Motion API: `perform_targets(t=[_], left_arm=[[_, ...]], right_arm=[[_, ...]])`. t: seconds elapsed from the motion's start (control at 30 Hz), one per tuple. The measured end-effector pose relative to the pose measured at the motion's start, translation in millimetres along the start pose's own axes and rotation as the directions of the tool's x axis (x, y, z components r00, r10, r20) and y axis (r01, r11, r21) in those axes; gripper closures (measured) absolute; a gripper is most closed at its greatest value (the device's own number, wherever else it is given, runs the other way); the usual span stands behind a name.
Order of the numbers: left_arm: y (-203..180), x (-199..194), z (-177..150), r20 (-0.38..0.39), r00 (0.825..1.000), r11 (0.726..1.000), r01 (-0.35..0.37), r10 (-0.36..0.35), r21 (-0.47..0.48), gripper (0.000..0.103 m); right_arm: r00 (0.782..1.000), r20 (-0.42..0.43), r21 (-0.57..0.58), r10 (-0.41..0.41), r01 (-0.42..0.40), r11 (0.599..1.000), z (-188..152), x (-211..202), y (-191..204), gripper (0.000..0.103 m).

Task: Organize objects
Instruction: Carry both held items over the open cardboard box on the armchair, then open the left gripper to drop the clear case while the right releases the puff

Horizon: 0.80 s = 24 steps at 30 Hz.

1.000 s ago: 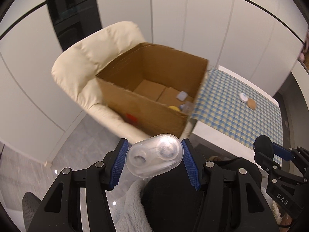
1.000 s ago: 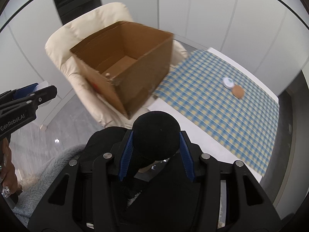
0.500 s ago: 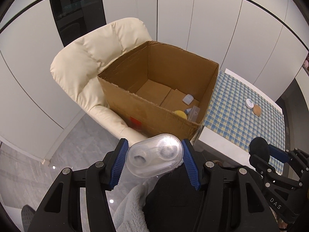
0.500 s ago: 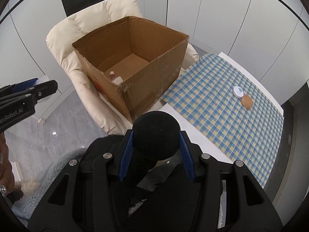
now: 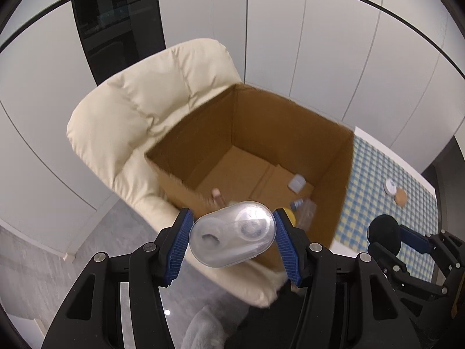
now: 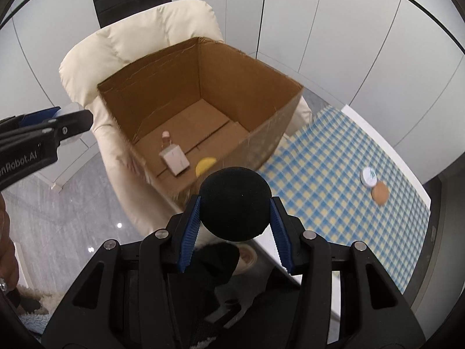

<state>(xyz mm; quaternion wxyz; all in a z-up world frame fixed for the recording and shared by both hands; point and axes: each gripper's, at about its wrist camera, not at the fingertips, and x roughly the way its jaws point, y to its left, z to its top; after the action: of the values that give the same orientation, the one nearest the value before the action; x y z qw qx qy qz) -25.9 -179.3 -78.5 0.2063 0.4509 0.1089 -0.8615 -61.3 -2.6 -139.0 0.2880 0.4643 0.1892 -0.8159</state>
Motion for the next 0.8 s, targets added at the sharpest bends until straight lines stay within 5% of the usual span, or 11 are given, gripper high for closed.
perform_targets(t=[0.5,0.8], left_arm=[[-12,99,64,-0.082,0.996,0.999,0.031,-0.032,-0.012,0.046],[-23,123,68,-0.101,0.995,1.000,0.011,-0.013,-0.018,0.046]], right_arm=[[0.998,0.055,-0.047,-0.011,0.014,0.999,83,64,7,0.054],[0.999,0.042,-0.064,0.012,-0.009,0.998,92,90,9,0.054]])
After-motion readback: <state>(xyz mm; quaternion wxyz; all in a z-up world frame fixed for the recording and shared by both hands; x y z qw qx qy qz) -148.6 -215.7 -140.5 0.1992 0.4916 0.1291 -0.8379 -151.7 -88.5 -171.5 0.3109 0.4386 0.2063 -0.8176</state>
